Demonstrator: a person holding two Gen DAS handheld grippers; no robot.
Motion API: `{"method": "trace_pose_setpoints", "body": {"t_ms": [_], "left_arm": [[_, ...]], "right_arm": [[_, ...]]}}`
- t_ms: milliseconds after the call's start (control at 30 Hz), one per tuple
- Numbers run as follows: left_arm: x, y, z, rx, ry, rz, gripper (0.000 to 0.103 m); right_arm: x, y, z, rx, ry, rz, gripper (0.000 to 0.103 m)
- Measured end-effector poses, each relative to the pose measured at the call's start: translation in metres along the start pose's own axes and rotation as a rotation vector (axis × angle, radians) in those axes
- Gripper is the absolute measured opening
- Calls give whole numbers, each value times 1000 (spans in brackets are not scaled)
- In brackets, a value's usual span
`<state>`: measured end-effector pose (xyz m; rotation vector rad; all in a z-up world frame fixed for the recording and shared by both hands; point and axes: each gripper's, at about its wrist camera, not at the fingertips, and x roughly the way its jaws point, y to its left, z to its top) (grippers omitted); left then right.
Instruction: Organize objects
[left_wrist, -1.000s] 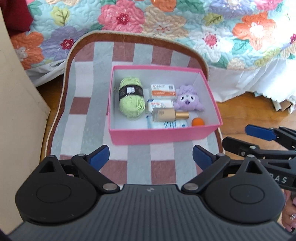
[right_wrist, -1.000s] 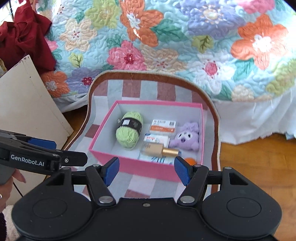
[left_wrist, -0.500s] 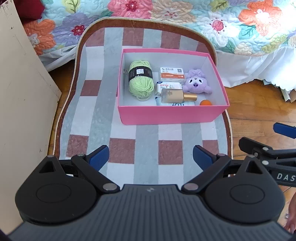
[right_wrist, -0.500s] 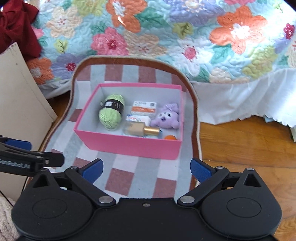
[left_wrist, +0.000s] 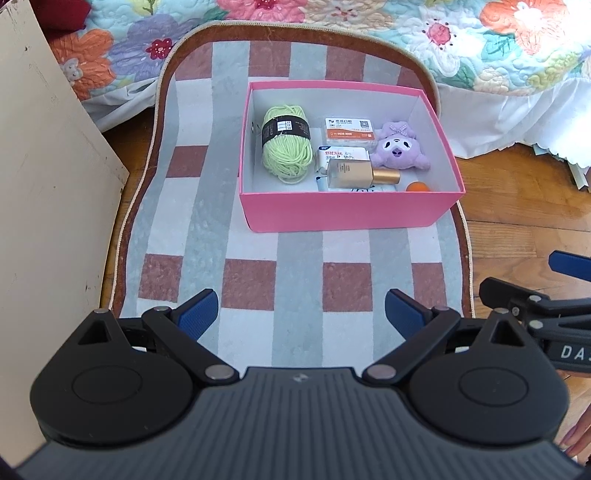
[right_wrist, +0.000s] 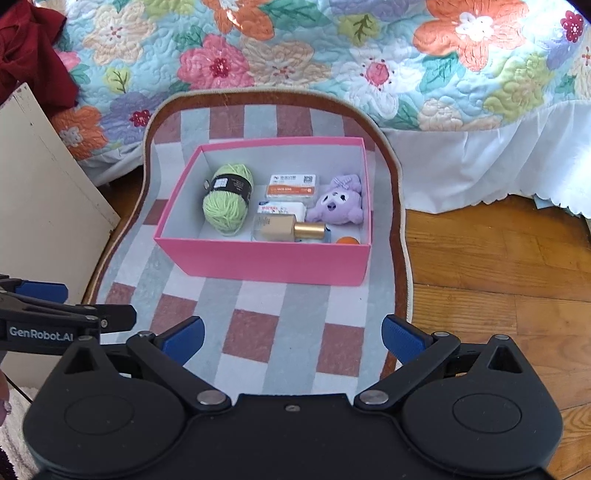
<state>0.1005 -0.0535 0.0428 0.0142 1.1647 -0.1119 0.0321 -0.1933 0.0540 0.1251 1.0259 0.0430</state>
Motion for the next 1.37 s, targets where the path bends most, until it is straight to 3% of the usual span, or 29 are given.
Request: {"method": "trace_pose_setpoints", "body": {"t_ms": [400, 833, 1367], "left_arm": [[-3, 6, -2, -10, 4, 10, 98], [0, 21, -7, -46, 24, 39, 98], [3, 24, -7, -18, 41, 63, 99]], "right_arm": [[0, -13, -3, 62, 19, -17, 103], [-2, -15, -5, 53, 23, -35, 103], [-2, -14, -6, 37, 26, -49, 103]]}}
